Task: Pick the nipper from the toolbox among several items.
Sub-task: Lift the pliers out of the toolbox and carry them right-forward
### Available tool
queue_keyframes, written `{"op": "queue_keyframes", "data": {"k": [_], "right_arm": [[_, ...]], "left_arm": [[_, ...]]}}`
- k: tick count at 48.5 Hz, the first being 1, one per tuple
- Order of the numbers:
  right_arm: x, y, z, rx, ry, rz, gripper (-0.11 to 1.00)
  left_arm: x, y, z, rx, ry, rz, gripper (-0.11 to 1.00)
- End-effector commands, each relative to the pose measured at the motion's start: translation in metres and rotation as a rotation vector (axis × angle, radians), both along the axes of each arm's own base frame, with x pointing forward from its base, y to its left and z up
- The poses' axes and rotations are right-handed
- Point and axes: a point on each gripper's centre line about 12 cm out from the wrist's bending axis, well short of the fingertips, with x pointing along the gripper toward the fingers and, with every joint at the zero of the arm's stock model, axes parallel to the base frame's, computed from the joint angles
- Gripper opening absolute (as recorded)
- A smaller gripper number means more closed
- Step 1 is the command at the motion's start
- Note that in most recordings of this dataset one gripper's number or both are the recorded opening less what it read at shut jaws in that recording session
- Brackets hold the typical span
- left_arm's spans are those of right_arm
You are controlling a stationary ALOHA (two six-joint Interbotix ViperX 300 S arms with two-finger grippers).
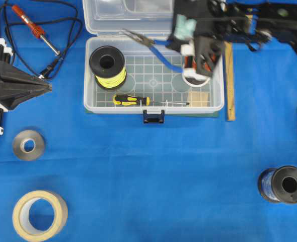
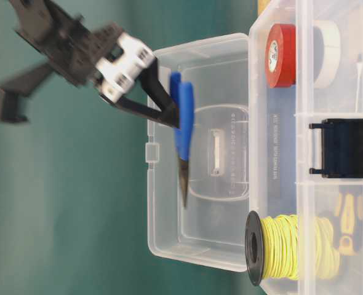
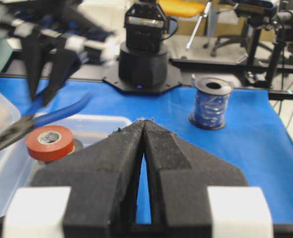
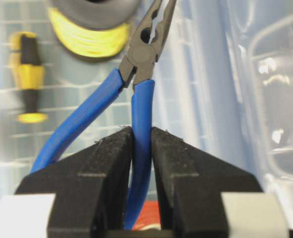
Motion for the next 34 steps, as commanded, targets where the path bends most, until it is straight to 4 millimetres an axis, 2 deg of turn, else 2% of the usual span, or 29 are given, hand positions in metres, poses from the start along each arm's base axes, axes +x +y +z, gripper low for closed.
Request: {"op": "queue_keyframes", "data": {"k": [1,10,21,27,34], "right_arm": [[-0.003,0.026,0.017,0.005,-0.070,0.049,0.13],[-0.004,0.091,0.001,0.078,-0.094,0.165,0.13],[0.004,0.150,-0.043,0.174,-0.064,0.241,0.13],[0.015,0.168,-0.078,0.214,-0.010,0.239,0.13],[0.025,0.173,-0.122,0.249,0.081,0.195,0.13]], "left_arm": [[0.001,0.001,0.003,-0.001,-0.008,0.005,0.00],[0.001,0.003,0.003,-0.001,-0.008,0.015,0.00],[0.001,0.004,0.003,-0.003,-0.009,0.019,0.00],[0.001,0.004,0.003,-0.004,-0.008,0.019,0.00],[0.001,0.004,0.000,-0.006,0.000,0.019,0.00]]}}
